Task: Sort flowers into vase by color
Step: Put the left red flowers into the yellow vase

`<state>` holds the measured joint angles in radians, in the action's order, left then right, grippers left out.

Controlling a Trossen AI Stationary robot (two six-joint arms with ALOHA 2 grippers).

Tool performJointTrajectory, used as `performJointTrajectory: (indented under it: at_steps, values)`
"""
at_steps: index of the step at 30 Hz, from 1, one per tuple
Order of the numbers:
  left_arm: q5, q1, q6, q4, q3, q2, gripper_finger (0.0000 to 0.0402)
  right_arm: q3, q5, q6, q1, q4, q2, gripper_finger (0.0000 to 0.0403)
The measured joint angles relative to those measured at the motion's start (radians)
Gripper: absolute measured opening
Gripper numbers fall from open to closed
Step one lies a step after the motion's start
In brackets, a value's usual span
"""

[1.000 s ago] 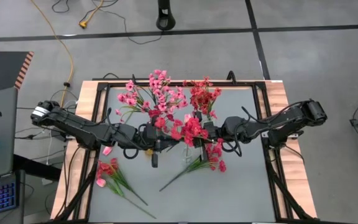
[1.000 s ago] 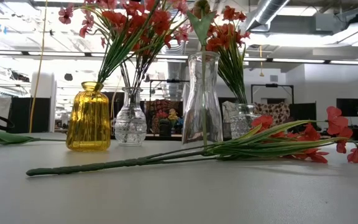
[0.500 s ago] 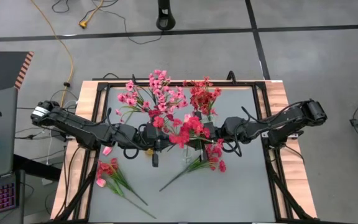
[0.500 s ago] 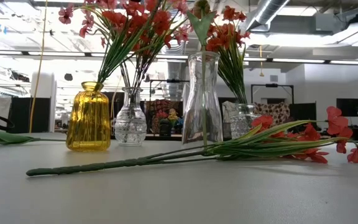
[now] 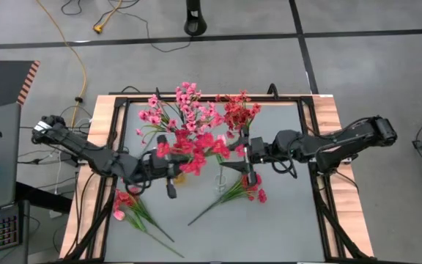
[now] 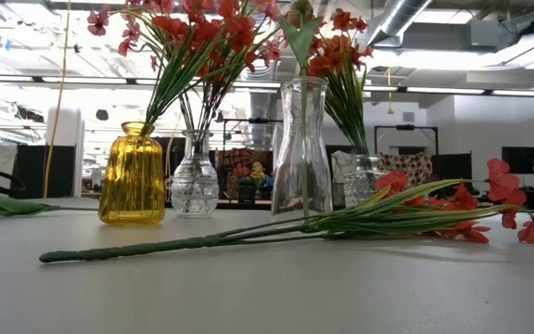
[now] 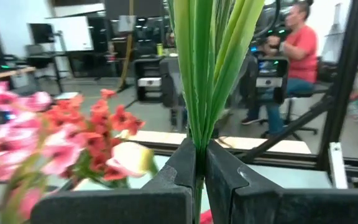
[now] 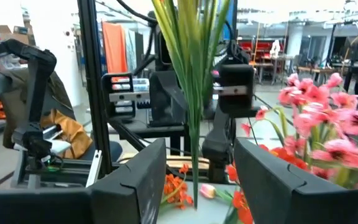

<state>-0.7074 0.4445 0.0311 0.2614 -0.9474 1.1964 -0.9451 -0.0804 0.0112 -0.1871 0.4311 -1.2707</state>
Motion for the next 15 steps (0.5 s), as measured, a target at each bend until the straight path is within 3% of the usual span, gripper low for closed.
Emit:
performJointTrajectory:
  at_steps: [8, 15]
  values:
    - [-0.3, 0.14, 0.009, -0.051, 0.028, -0.019, 0.0, 0.0, 0.0, -0.002, 0.0, -0.105, 0.066, 0.0215]
    - [-0.437, 0.191, -0.064, -0.014, 0.134, -0.02, 0.0, 0.0, 0.0, -0.002, 0.0, -0.11, 0.063, 0.0215]
